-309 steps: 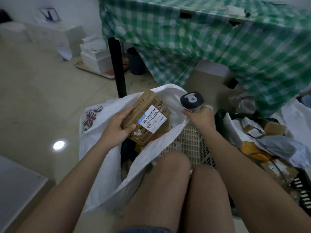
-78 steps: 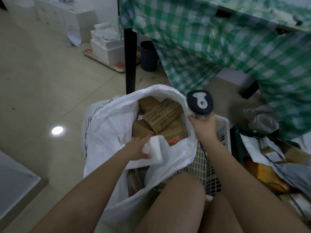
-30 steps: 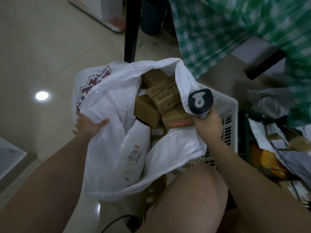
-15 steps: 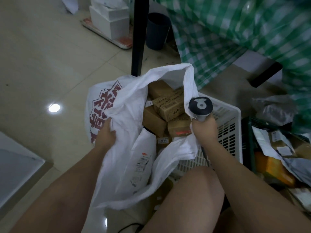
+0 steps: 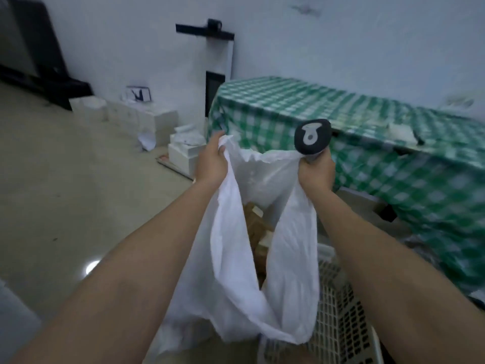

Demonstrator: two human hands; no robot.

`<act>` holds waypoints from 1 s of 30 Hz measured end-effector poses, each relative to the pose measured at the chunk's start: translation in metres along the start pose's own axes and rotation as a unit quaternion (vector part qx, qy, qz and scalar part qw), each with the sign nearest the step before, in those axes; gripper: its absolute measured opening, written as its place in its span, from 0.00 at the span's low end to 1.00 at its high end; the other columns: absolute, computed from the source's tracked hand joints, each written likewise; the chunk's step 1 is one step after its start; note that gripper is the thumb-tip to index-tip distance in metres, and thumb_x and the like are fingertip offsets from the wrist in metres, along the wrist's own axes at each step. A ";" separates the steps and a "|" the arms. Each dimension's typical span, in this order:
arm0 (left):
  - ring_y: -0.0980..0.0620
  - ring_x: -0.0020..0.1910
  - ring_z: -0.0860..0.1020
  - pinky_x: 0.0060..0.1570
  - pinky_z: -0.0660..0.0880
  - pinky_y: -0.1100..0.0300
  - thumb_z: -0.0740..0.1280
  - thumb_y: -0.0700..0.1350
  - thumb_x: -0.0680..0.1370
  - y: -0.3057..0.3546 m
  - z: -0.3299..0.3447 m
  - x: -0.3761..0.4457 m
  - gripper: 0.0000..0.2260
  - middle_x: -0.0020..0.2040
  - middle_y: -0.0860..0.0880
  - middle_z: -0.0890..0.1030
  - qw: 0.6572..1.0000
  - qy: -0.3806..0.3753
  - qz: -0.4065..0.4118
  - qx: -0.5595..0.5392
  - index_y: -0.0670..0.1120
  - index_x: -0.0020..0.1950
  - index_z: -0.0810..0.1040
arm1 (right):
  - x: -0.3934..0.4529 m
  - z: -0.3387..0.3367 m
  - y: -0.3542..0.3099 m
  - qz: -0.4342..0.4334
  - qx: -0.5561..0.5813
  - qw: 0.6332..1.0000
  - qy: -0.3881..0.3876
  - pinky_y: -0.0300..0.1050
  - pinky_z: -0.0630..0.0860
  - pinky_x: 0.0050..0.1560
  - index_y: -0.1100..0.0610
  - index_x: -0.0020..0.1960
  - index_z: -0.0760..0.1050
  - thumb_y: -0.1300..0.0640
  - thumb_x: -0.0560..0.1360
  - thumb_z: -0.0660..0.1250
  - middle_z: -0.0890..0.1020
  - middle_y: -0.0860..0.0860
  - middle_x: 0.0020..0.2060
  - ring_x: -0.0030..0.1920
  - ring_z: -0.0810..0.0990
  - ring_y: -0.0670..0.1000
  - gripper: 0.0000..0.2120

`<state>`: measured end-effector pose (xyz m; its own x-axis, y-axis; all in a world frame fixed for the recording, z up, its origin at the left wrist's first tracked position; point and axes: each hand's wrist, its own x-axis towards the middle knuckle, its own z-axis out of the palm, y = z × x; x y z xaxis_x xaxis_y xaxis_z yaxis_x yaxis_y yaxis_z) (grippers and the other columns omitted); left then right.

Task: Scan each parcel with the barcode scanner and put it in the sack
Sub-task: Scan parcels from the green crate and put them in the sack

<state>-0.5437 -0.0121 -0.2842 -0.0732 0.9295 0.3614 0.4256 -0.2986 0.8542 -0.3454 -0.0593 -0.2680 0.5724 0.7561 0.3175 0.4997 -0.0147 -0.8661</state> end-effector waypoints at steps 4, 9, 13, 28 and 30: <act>0.45 0.59 0.75 0.48 0.66 0.62 0.53 0.40 0.83 0.084 -0.009 0.045 0.18 0.62 0.42 0.77 0.997 0.038 0.065 -0.024 0.51 0.72 0.67 | 0.045 -0.048 -0.053 -0.069 0.064 0.992 0.089 0.41 0.70 0.42 0.54 0.62 0.70 0.65 0.74 0.60 0.76 0.48 0.45 0.44 0.74 0.50 0.17; 0.46 0.58 0.74 0.48 0.65 0.63 0.55 0.40 0.83 0.068 -0.011 0.028 0.18 0.64 0.44 0.76 0.998 0.017 0.043 0.039 0.51 0.72 0.67 | 0.049 -0.083 -0.012 -0.046 0.086 0.993 0.063 0.38 0.65 0.33 0.54 0.54 0.69 0.67 0.73 0.61 0.73 0.47 0.37 0.34 0.69 0.45 0.13; 0.38 0.56 0.76 0.48 0.70 0.53 0.56 0.38 0.79 0.025 -0.003 -0.009 0.19 0.62 0.38 0.76 0.984 -0.029 -0.044 0.171 0.45 0.70 0.66 | 0.017 -0.093 0.045 0.018 0.012 0.999 0.032 0.45 0.71 0.37 0.50 0.52 0.68 0.65 0.73 0.63 0.75 0.49 0.39 0.39 0.73 0.52 0.13; 0.40 0.77 0.48 0.72 0.45 0.36 0.61 0.42 0.77 0.007 -0.002 -0.059 0.28 0.77 0.40 0.56 0.806 -0.038 0.080 0.585 0.47 0.76 0.57 | -0.035 -0.162 0.078 0.099 -0.128 0.981 0.104 0.47 0.71 0.41 0.56 0.52 0.71 0.62 0.73 0.63 0.77 0.54 0.44 0.41 0.74 0.57 0.08; 0.40 0.78 0.47 0.72 0.43 0.36 0.58 0.43 0.79 0.003 -0.001 -0.061 0.26 0.77 0.40 0.55 0.758 -0.033 0.133 0.638 0.46 0.77 0.56 | -0.042 -0.164 0.083 0.103 -0.122 0.981 0.107 0.47 0.70 0.41 0.56 0.55 0.72 0.62 0.73 0.64 0.76 0.53 0.44 0.42 0.74 0.57 0.11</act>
<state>-0.5385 -0.0697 -0.3038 0.1952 0.8944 0.4025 0.9464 -0.0640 -0.3167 -0.2212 -0.1998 -0.2894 0.7877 0.5669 0.2413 0.4846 -0.3283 -0.8108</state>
